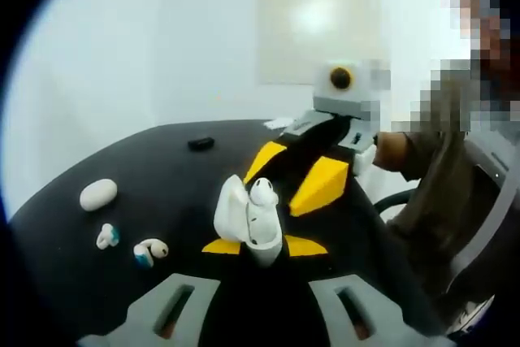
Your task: Pick up three earphones and place each one into its charging case using tactile feedback, ensure that each earphone is properly inserted and securely positioned inside the case.
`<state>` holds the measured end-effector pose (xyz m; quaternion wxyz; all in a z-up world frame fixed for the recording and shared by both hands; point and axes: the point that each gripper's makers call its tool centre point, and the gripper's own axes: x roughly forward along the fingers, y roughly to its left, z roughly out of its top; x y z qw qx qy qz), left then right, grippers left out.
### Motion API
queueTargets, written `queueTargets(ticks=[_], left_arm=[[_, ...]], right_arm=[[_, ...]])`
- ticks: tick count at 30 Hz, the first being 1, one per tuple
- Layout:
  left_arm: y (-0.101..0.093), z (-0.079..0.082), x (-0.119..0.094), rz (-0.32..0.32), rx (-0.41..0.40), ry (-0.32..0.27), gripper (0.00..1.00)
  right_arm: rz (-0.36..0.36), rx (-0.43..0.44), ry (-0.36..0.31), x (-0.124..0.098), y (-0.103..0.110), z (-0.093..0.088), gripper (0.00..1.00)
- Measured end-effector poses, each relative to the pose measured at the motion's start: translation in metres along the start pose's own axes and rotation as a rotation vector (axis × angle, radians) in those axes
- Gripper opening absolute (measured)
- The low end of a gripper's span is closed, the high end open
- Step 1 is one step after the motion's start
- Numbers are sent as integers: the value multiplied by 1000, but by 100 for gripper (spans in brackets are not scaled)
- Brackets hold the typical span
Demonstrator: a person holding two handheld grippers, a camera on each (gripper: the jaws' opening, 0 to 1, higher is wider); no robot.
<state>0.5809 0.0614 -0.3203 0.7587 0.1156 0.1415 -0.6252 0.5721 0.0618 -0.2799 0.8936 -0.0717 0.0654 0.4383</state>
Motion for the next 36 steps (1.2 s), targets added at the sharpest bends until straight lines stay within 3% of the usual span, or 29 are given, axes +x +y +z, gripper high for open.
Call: queueTargets(ticks=[2,5,7,9,13,16,17,19,21,22,28,31,33,35,36], left_arm=[[0,0,0,0,-1,-1,14],[1,0,0,0,-3,-1,14],[1,1,0,-1,-2,-1,14],[1,1,0,-1,1,-1,14],[1,1,0,-2,11,-5,14],[1,1,0,-6,15,-8,14],[1,1,0,-9,15,-6,14],[2,2,0,-10,16,-10,14],[2,1,0,-10,11,-10,14],[2,1,0,-12,6,-12,14],[0,0,-1,-16,-8,-7,14],[1,-1,-1,-20,-39,-1,14],[1,-2,-1,-23,-50,-2,14],[0,-2,-1,-25,-55,-1,14],[1,-2,-1,-29,-66,-1,14]], right_arm=[[-5,-62,-26,-4,-2,7,28],[73,-163,-46,-10,0,17,26],[85,-213,-44,-15,-11,23,25],[109,-213,-40,-15,-19,27,25],[339,-250,-20,-9,-15,20,31],[540,-233,-4,-6,-8,1,31],[552,-205,-22,0,-11,-2,34],[598,-183,38,9,-19,-20,33],[638,-162,11,13,-18,-18,32],[660,-192,-1,13,-15,-14,31],[704,-410,-41,14,-7,-6,29],[660,-483,-161,13,-6,-3,29],[632,-518,-195,11,-6,-3,28],[618,-650,-201,7,-3,-3,26],[607,-674,-210,6,-1,-3,26]])
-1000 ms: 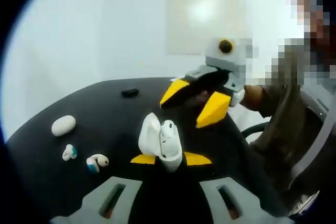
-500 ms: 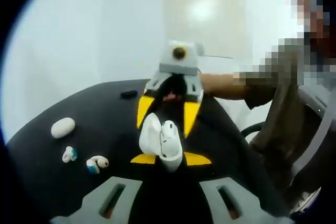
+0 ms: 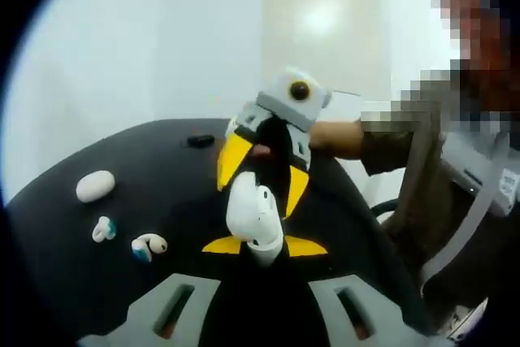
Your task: Pick up three earphones and place each one into its charging case using tactile feedback, ensure that each earphone is properly inserted and securely positioned inside the case.
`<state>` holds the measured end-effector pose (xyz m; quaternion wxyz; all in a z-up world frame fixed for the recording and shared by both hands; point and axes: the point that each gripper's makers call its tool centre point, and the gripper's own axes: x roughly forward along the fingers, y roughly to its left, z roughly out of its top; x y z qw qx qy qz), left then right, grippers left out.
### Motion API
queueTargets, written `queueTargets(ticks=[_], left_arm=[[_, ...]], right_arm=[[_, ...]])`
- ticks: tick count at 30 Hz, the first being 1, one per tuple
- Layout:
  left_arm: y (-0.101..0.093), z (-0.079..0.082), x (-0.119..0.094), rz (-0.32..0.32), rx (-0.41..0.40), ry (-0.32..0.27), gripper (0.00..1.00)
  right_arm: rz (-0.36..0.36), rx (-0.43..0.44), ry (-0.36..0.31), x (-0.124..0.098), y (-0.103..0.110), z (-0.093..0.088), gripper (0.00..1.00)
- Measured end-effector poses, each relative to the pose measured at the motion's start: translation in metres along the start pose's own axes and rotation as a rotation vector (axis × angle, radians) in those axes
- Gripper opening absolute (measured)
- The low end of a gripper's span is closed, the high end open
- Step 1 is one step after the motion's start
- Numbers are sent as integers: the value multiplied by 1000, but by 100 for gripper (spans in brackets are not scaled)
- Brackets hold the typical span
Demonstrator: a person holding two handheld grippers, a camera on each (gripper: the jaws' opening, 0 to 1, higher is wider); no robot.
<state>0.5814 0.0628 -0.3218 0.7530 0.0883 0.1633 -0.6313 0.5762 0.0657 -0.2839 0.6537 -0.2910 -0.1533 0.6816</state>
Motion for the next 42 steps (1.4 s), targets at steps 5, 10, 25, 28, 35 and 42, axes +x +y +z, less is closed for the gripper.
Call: queueTargets(ticks=[5,10,25,28,35,42], left_arm=[[-1,-1,1,-4,-12,-1,14],[-3,0,2,0,-10,-8,14],[11,10,-6,141,233,-58,37],[19,17,-9,201,326,-81,45],[35,14,-11,232,245,-85,45],[31,10,-10,205,192,-52,33]], right_arm=[[5,-34,-10,-4,4,1,25],[27,-89,-15,-6,10,8,17],[22,862,0,-4,-17,-28,19],[46,1119,27,-5,-20,-42,19],[-105,830,31,-6,-31,-50,35],[-26,735,14,-8,-19,-39,36]])
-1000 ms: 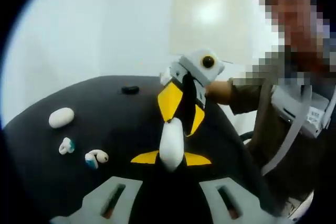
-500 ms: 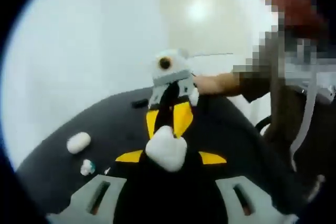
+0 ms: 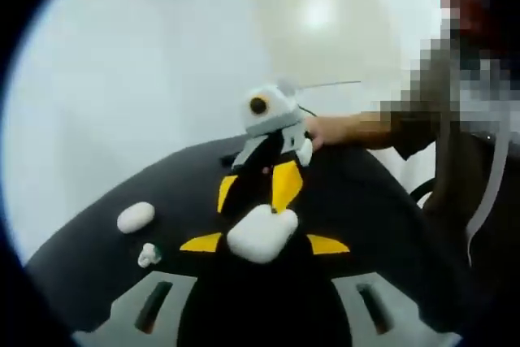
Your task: Pick up three earphones and place each one into its charging case using tactile feedback, ensure that each earphone is properly inserted and securely positioned inside the case.
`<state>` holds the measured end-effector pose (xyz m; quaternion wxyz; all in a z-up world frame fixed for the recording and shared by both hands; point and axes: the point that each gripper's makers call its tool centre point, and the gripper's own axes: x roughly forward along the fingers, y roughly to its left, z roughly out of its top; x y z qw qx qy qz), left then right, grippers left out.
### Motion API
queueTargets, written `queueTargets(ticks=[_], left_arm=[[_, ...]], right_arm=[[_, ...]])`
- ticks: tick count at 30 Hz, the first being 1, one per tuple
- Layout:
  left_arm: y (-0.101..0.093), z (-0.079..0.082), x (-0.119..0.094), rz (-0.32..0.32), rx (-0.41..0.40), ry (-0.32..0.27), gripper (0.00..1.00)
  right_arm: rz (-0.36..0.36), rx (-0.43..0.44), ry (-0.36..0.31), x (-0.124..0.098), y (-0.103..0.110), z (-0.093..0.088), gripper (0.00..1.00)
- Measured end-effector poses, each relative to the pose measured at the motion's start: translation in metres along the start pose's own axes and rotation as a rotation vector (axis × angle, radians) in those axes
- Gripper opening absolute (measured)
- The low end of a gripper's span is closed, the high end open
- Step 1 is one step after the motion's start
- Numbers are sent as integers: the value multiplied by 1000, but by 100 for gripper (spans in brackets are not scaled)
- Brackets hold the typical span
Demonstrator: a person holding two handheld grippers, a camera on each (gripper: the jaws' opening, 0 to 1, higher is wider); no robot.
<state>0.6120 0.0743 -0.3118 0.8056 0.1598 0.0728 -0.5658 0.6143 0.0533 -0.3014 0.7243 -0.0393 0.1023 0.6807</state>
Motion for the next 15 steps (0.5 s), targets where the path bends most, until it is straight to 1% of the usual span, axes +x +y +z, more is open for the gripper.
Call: queueTargets(ticks=[3,4,6,7,8,11,13,15], left_arm=[[-2,-2,0,-13,-23,17,26],[-3,-2,0,-15,-28,21,26],[-3,-2,1,-16,-30,22,26],[-3,-2,1,-18,-34,24,26],[-4,-2,1,-20,-37,24,26],[-3,-2,2,-25,-42,21,26],[-3,-2,2,-31,-51,18,26],[-3,-2,2,-36,-51,14,26]], right_arm=[[77,-77,24,3,21,-3,37],[93,-109,37,5,26,-6,39],[77,-212,113,9,28,-20,45],[34,-209,71,11,24,-15,46],[52,-213,85,12,27,-16,46],[10,-118,104,11,16,-19,47],[13,-144,98,14,16,-18,47],[12,-134,101,15,16,-18,47]])
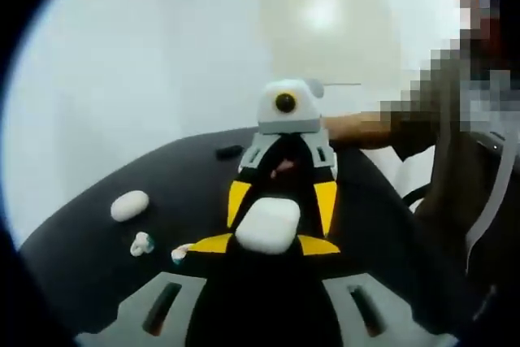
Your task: Pick up three earphones and place each one into its charging case using tactile feedback, ensure that each earphone is properly inserted and securely positioned inside the case.
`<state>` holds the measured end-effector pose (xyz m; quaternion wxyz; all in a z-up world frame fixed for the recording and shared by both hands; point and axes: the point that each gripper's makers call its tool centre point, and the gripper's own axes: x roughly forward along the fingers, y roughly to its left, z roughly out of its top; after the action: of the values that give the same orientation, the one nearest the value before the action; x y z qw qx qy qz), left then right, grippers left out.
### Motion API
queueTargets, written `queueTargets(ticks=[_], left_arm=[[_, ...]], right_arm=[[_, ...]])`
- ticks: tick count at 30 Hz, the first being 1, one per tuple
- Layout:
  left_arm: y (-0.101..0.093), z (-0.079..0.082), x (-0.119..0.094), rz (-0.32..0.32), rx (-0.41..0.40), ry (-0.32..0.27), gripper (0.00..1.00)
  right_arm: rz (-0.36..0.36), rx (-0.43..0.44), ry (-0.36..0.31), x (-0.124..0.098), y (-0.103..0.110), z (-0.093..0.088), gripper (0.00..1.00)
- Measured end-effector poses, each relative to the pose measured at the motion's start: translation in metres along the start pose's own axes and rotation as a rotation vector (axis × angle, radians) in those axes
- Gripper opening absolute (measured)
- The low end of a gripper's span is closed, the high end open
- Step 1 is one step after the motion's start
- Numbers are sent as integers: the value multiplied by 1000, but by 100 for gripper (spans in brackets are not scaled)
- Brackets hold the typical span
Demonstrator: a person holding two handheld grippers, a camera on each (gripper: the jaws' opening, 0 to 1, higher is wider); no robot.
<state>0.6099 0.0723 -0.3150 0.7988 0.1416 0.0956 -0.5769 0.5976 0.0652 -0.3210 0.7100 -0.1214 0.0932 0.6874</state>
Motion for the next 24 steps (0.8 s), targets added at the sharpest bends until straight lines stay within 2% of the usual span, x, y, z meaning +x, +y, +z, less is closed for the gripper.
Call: queueTargets(ticks=[2,3,4,5,7,8,9,10,13,15,20,22,24], left_arm=[[1,1,-1,3,31,-6,27],[1,2,-3,2,65,-4,28],[1,2,-6,3,78,-2,29],[5,5,-9,15,89,-11,31],[14,15,-16,51,64,-70,35],[18,17,-19,70,59,-85,34],[30,22,-26,127,67,-112,30],[35,24,-29,150,66,-122,28],[52,35,-42,214,-6,-205,28],[62,39,-48,257,-28,-239,28],[81,37,-57,358,-49,-247,29],[87,36,-60,382,-59,-250,29],[94,35,-63,413,-68,-248,29]], right_arm=[[5,-3,-2,0,1,0,42],[-9,-12,8,-1,0,-1,34],[7,-16,1,1,5,0,34],[-17,-22,6,2,2,-1,34],[-30,-34,10,3,0,0,34],[-37,-43,13,3,-1,0,34],[-50,-72,12,3,-1,1,34],[-66,-104,13,2,-3,3,34],[-118,-187,37,-6,-11,5,33],[-160,-175,36,-16,-18,6,33],[-297,-79,27,-60,-32,0,33],[-335,-66,37,-78,-36,-6,33],[-413,-15,56,-101,-50,-17,33]])
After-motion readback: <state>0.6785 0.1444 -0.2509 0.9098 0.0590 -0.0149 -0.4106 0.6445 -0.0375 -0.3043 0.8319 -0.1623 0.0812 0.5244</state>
